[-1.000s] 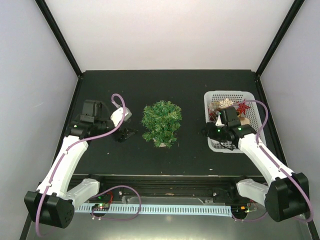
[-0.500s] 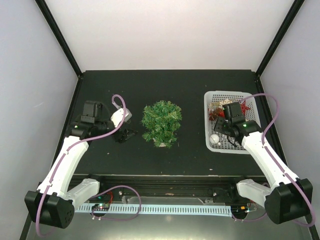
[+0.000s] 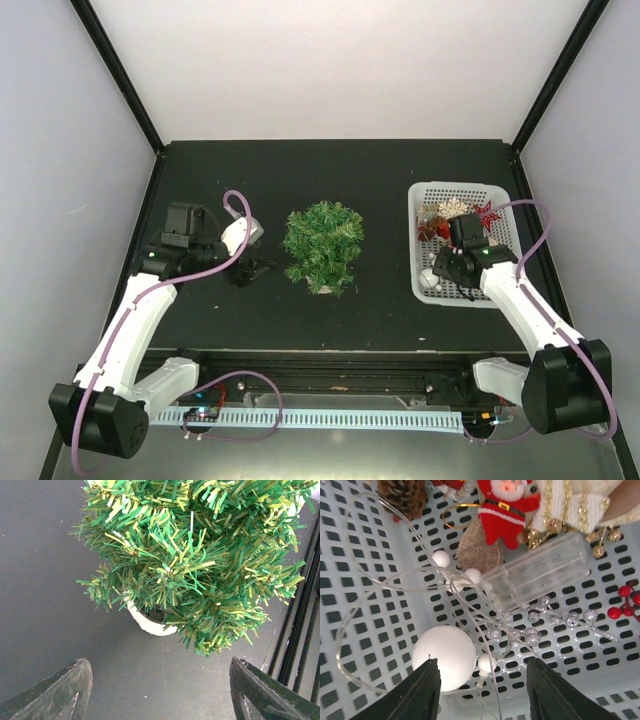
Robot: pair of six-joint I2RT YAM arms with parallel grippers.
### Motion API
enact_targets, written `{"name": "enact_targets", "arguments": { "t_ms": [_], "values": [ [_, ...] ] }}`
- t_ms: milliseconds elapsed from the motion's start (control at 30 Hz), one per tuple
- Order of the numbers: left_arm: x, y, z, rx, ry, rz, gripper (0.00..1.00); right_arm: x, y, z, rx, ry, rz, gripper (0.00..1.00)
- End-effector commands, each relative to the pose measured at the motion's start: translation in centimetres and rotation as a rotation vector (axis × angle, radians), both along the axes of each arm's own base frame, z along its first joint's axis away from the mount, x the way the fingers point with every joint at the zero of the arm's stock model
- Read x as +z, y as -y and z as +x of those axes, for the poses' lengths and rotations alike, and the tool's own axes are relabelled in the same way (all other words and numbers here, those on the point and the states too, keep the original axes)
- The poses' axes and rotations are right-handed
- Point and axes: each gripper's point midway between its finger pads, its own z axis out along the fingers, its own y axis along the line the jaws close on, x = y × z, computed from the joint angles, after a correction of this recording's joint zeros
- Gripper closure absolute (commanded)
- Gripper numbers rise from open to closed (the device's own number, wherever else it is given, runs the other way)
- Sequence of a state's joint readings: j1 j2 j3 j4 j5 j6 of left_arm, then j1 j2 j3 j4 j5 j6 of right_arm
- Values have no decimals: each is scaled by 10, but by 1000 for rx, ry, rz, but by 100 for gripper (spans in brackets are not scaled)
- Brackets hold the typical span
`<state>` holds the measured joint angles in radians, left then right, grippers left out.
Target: Decorate the small christmas tree
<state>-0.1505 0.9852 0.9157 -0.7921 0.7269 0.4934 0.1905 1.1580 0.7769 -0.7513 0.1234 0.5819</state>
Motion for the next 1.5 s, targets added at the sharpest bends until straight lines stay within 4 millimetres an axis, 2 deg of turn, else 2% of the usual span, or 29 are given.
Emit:
{"name": "enact_targets", "arguments": {
  "t_ms": [0,133,267,433,567,667,900,1133,1333,1467],
  "values": [
    [11,0,1,2,26,-22,24,-12,-5,1,5,-10,37,52],
    [11,0,2,6,30,-18,24,-19,-5,-1,2,-24,41,67],
    [14,-1,3,9,39,-13,24,-8,-4,4,-6,20,42,98],
    [25,-6,7,19,74,27,24,19,-1,12,-13,93,29,99],
    [45,-15,15,45,170,97,24,48,2,16,-7,152,11,99],
    [66,-18,17,52,226,115,24,76,7,18,-4,209,-14,99],
    [117,-12,16,26,286,84,21,157,7,19,42,390,-27,99],
    [161,19,-3,-116,270,-11,13,233,-7,17,113,541,45,99],
    [168,53,-11,-246,262,-21,10,295,-28,11,191,657,143,99],
    [170,77,-7,-285,285,1,8,323,-36,7,226,710,166,99]
  ]
}}
